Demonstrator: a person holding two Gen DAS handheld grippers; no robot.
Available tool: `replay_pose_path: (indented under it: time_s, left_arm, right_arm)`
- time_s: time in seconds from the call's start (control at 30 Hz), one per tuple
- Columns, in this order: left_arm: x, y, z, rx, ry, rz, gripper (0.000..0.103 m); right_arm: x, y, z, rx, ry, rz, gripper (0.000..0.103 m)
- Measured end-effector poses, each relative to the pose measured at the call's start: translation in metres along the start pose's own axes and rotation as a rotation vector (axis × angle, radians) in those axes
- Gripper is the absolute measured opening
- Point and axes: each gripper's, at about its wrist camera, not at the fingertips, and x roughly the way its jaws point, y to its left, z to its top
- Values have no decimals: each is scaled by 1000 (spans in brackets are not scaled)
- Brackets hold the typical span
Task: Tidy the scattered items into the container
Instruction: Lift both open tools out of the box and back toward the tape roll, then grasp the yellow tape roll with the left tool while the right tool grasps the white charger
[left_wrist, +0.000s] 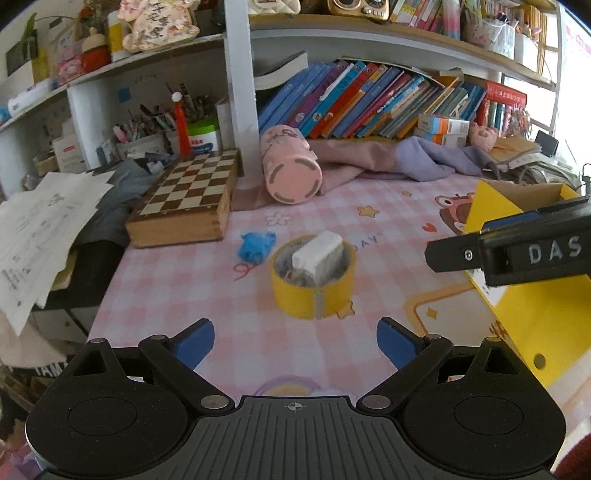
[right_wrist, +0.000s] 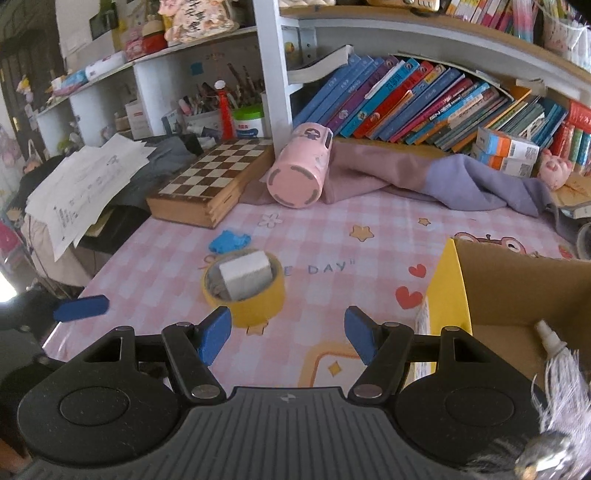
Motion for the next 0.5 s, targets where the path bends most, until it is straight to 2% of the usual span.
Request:
replay_pose_path:
  time_s: [0.23,0.5]
  left_arm:
    - [48,-8,13,21,8,-22,97]
    - [95,-14,22,36,31,4,96]
  right_arm:
    - [19,-18,18,42,9,0,66]
    - [31,-36,28,81,11,-7,66]
